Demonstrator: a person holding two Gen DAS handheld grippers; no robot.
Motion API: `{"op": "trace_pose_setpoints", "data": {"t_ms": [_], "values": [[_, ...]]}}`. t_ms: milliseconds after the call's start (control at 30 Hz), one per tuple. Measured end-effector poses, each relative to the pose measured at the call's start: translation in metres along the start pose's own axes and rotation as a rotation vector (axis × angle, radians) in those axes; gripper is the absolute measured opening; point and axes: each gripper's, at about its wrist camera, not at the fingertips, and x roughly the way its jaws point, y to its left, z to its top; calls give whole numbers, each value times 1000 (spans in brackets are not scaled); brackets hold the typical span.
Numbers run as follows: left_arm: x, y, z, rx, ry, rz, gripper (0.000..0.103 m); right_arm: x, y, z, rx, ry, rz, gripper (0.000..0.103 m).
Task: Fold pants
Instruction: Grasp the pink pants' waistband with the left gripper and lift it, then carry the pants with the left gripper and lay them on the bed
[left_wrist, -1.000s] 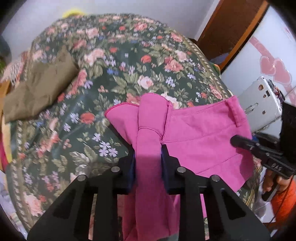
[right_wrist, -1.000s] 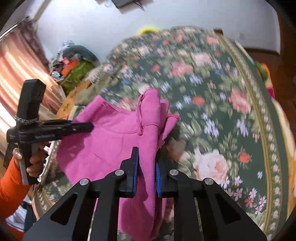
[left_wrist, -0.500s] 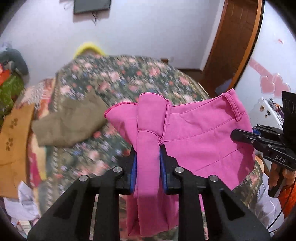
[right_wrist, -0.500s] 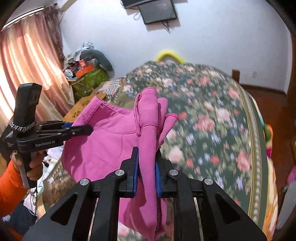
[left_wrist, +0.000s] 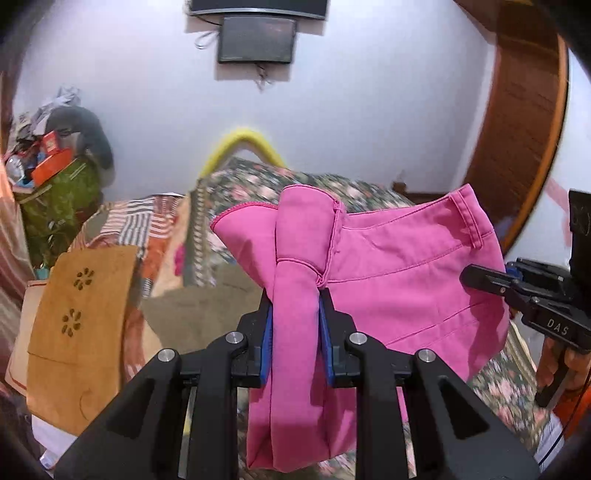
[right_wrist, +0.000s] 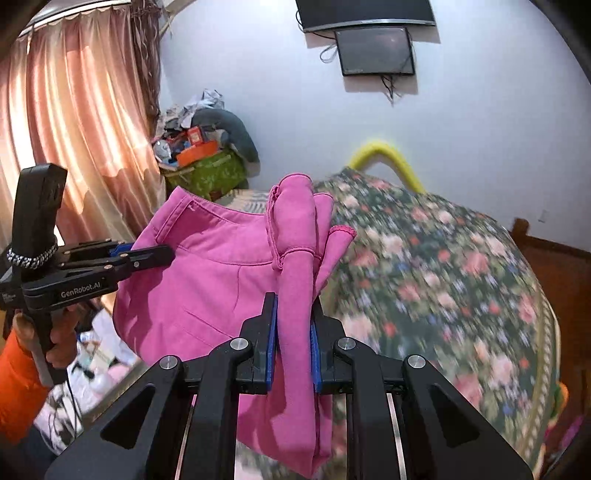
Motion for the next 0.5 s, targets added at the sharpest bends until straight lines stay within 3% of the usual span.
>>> {"op": "trace_pose_setpoints", "data": {"t_ms": [167,500], "values": [[43,43,13,-40,14,56,22,61,1,20,23,9,28,13],[161,103,-21,-117,180,134,22,178,-2,5,37,151,36,13]]}}
